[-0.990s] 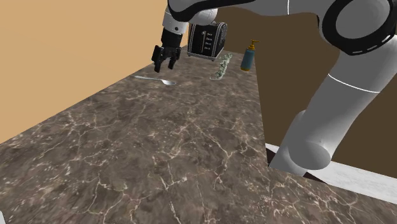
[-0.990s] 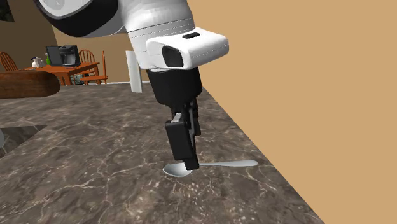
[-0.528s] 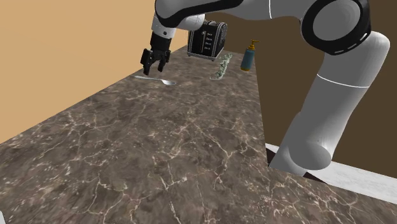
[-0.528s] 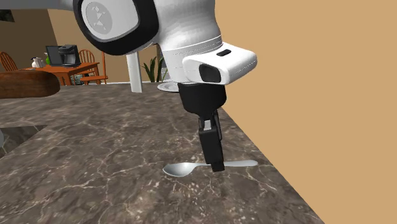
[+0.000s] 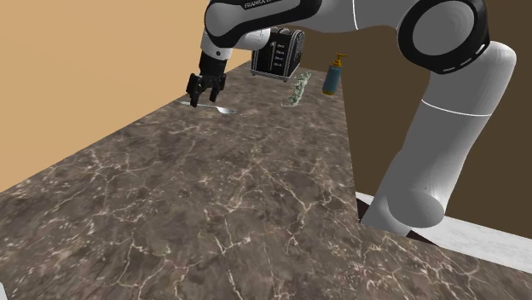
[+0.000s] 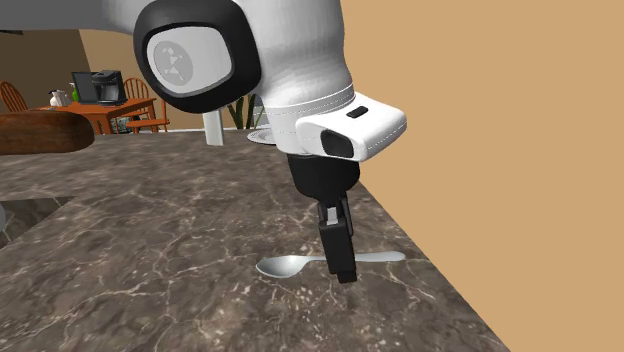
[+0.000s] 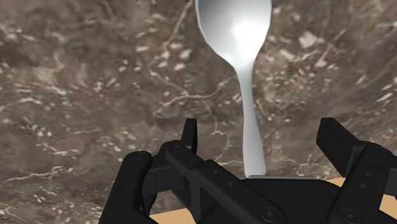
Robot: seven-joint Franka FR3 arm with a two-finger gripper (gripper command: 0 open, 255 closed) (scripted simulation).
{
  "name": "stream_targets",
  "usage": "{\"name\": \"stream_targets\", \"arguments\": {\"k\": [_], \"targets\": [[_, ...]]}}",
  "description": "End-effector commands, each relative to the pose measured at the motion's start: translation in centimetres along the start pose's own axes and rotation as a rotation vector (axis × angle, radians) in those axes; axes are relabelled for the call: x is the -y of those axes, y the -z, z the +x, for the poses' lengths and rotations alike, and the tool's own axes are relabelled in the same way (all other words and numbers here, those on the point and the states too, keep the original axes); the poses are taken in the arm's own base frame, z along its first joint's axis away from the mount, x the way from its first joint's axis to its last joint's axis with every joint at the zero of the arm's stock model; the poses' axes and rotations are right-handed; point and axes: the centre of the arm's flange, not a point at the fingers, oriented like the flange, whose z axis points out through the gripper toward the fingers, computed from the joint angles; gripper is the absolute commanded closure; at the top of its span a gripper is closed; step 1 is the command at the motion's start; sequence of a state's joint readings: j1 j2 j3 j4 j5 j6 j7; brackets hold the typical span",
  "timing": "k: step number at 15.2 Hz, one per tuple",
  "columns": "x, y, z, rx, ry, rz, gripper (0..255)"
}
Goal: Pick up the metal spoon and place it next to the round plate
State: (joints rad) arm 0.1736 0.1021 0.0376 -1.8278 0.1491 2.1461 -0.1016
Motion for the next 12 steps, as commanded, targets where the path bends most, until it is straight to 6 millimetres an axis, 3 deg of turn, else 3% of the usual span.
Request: {"name": "stream_targets", "arguments": {"k": [1, 3, 4, 12], "targets": [[-0.01, -0.02, 0.01, 0.000, 0.000, 0.000, 0], [-0.01, -0.01, 0.00, 0.000, 0.000, 0.000, 0], [-0.01, -0.01, 0.00, 0.000, 0.000, 0.000, 255], [-0.01, -0.01, 0.00, 0.000, 0.000, 0.000, 255]]}}
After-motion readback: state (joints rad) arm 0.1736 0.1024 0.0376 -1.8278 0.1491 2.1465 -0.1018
